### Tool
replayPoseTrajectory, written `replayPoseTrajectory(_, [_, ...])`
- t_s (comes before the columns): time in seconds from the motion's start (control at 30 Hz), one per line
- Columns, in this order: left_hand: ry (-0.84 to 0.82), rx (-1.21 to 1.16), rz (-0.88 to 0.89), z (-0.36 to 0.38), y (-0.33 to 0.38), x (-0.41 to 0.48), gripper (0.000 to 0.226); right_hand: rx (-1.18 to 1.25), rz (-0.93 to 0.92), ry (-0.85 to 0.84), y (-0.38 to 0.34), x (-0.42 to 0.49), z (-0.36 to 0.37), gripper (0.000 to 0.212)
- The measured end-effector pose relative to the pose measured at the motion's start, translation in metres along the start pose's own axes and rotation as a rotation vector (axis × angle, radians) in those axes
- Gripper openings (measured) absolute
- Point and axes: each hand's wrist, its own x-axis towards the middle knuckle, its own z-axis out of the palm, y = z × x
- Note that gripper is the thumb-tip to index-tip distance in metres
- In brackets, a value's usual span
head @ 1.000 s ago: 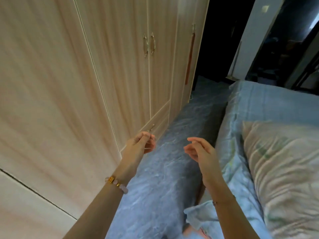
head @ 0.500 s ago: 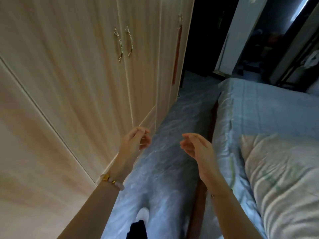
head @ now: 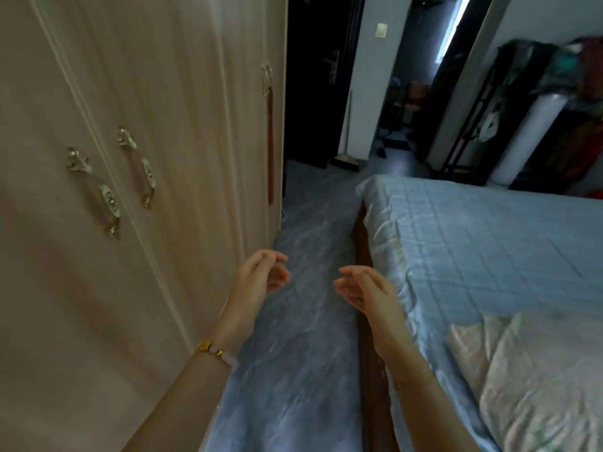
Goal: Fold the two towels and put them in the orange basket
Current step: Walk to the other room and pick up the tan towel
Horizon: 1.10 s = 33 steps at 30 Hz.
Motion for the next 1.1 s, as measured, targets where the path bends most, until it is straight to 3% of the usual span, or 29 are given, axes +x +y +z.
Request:
replayPoseTrajectory(0.3, [-0.074,-0.044,-0.072,0.039,-0.011,0.138,0.032,0.035,-0.004,0.126,0.000,0.140,-0.002,0.026])
replayPoseTrajectory(0.7, [0.013,-0.036,-0.063,0.114,-0.010,0.366,0.029,0.037,0.039,0.040,-0.002,0.392,-0.018,0.027])
replayPoseTrajectory(1.1, [-0.020,-0.024,-0.058,0.203,-0.012,0.560,0.028,0.025,0.047,0.059,-0.019,0.599,-0.040,0.026])
